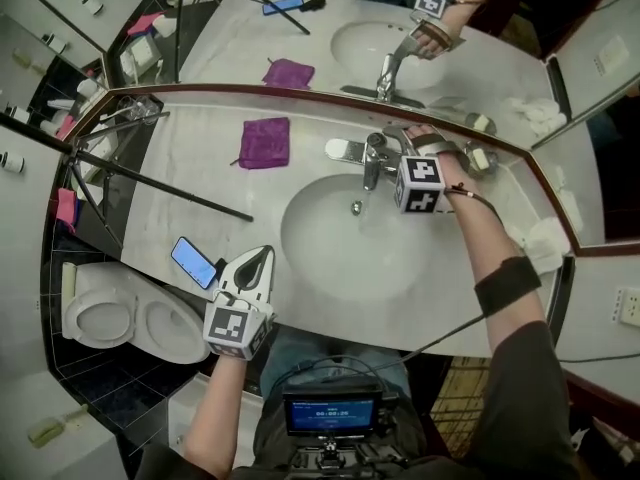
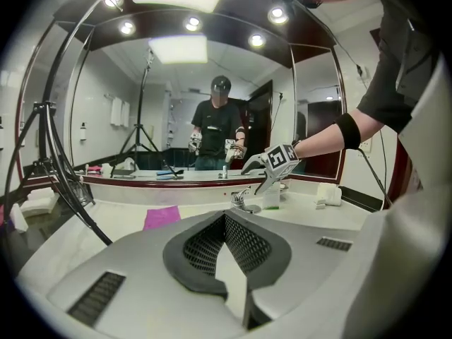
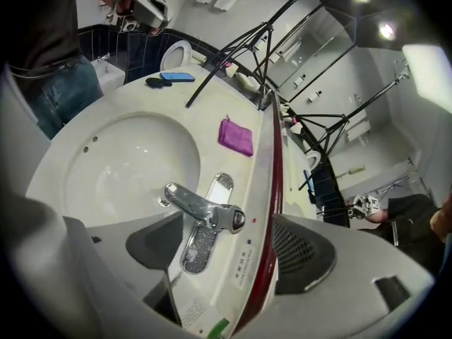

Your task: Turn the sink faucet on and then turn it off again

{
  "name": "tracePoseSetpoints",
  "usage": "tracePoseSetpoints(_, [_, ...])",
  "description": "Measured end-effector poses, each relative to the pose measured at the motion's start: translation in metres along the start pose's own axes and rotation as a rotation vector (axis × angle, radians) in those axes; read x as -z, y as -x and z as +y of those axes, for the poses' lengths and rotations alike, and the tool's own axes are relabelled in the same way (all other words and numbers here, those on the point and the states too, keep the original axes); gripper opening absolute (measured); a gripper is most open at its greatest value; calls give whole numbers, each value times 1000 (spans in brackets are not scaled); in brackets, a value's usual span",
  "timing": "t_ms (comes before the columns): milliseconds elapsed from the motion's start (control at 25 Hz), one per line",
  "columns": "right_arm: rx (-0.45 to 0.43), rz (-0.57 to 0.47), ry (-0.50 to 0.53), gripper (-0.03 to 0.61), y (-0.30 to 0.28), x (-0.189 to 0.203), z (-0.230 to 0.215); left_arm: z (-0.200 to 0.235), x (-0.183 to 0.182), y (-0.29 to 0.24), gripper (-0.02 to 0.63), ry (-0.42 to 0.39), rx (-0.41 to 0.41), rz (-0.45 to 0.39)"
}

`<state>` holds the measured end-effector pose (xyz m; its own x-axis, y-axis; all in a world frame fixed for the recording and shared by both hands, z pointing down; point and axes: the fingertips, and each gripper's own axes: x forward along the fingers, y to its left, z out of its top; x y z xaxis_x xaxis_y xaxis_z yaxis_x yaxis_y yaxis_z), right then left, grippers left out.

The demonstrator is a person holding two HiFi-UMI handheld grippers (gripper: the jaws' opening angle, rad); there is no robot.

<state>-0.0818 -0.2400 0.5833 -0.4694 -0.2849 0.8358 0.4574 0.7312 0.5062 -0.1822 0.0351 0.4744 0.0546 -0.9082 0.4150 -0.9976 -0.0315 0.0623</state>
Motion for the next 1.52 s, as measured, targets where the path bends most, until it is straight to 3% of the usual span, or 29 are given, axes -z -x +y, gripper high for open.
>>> tracePoseSetpoints(80, [-31,4,6,361,-11,0,11,5,4,2,0,-11,-1,4])
tracePoseSetpoints(240, [15,9,18,173,-23,0,14,9,4,5,0,11,-17,1])
tracePoseSetpoints(440, [42,33,-1,161,-34,6,18,16,11,11,0,9,-22,14])
tracePoseSetpoints(640, [53,69,63,161,-38,8,22,21,15,13,0,27,-34,20])
tracePoseSetpoints(760, [51,81,70,160,-38,10,23,23,22,11,0,-9,-20,29])
tracePoseSetpoints(960, [44,85,65,156,-38,10,23,19,7,7,0,38,-29,8])
tracePoseSetpoints(1520, [25,104,77,152,-37,10,24,23,0,-4,0,44,-31,6])
